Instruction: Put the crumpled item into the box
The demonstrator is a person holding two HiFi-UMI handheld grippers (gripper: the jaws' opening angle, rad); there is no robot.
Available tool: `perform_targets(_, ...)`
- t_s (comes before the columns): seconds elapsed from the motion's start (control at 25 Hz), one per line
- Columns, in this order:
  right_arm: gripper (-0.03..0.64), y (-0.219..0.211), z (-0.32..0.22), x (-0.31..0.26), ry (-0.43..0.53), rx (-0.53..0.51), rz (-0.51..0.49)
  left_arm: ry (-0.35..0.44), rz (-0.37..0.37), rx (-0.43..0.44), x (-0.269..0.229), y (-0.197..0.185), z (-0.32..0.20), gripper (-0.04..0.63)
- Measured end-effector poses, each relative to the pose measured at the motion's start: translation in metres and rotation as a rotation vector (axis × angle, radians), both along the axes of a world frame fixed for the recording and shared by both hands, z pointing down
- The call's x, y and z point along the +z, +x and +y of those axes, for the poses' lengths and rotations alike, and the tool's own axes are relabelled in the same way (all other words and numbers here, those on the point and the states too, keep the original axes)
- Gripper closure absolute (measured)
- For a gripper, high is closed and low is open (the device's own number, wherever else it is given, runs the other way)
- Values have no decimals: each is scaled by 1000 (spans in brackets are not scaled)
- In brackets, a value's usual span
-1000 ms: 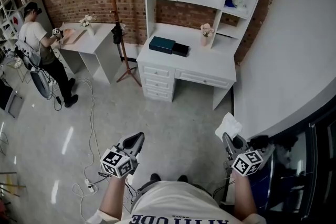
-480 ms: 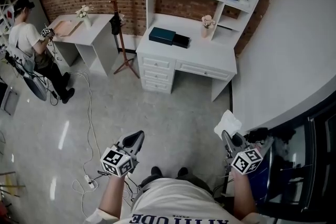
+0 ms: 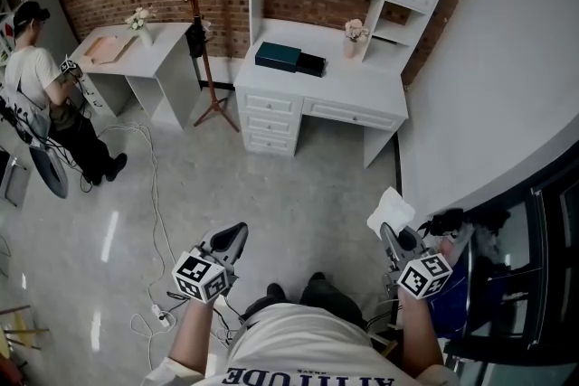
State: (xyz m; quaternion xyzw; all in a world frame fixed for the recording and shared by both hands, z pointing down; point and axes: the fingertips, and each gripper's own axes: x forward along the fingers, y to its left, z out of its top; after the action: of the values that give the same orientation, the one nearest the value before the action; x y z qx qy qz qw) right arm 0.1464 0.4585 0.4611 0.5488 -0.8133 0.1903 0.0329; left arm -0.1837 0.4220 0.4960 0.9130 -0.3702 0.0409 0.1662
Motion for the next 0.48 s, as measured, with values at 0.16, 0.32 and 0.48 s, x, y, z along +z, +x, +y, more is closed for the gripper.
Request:
perform_targets(0.16, 537, -4, -3, 1, 4, 1, -8, 1, 1, 3, 2, -2, -2, 569)
perform_targets(0.32, 537, -6, -12, 5, 6, -10, -18, 0, -4, -6, 4, -4, -7, 569)
perform_targets(0.48, 537, -3, -28, 9, 6, -16, -37, -2, -17, -22, 5, -5, -18, 569)
